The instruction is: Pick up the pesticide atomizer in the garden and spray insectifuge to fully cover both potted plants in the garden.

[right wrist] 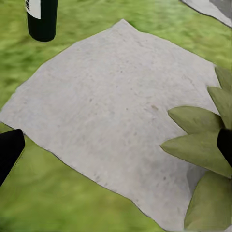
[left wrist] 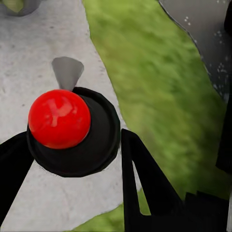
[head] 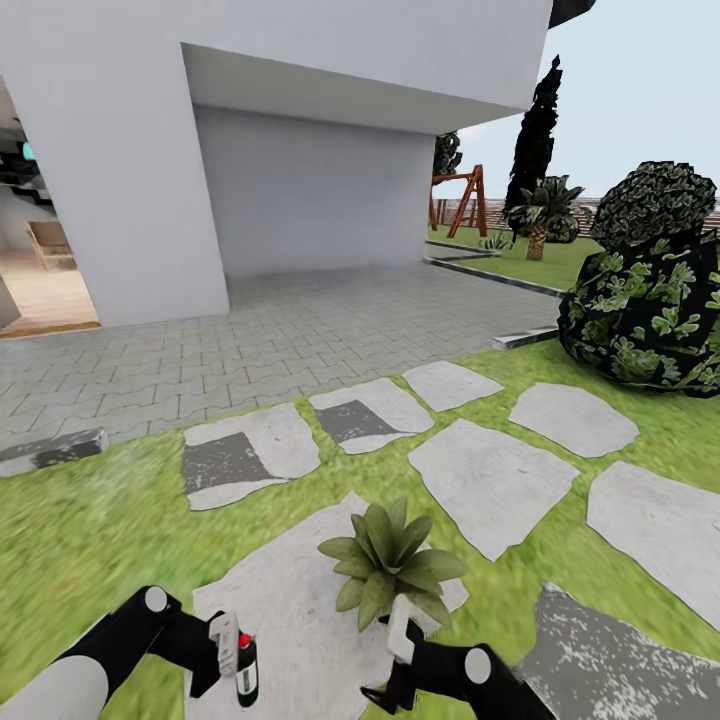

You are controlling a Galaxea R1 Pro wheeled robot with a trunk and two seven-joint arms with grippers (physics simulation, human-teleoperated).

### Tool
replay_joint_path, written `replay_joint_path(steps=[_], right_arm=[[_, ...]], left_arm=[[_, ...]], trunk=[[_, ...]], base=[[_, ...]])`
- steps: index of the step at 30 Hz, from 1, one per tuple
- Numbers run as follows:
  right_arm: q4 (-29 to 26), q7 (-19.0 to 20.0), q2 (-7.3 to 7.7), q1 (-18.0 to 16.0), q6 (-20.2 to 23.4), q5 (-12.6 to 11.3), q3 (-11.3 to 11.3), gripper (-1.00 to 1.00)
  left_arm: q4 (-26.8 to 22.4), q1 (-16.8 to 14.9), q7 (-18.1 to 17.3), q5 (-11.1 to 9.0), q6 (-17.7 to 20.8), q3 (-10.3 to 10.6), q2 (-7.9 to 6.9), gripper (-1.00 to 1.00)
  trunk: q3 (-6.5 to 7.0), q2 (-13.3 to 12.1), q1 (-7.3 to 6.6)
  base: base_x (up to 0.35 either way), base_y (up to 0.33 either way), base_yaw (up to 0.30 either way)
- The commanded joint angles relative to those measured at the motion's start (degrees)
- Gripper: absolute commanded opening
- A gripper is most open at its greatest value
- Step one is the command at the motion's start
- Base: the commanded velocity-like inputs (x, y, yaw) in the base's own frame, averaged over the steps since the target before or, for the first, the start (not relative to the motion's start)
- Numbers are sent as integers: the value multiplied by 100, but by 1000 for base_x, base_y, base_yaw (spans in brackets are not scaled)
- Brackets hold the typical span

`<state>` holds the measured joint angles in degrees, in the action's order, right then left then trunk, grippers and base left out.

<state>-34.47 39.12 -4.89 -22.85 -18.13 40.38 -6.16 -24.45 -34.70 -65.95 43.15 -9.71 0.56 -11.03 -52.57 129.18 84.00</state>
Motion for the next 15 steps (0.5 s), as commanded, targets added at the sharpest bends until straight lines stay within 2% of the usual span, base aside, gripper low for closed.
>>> replay_joint_path(steps=[1,2,7,12,15], right_arm=[[-7,11,-51,-8,-34,154,11,100],[-12,18,-91,-11,-34,227,13,-100],[-179,75,-154,-17,-33,329,18,-100],[-256,425,-201,-17,74,346,18,-100],[-342,490,-229,-24,212,337,15,-100]], left_arm=[[-26,-2,-44,40,-57,5,9,-100],[-37,-2,-71,45,-57,5,19,-100],[-53,-2,-115,52,-62,6,32,-100],[-78,0,-121,48,-71,13,90,-100],[-118,-2,-120,50,-72,201,183,-100]], trunk=[[-5,2,-1],[-5,2,-1],[-5,2,-1],[-5,2,-1],[-5,2,-1]], base=[[0,0,0],[0,0,0],[0,0,0],[0,0,0],[0,0,0]])
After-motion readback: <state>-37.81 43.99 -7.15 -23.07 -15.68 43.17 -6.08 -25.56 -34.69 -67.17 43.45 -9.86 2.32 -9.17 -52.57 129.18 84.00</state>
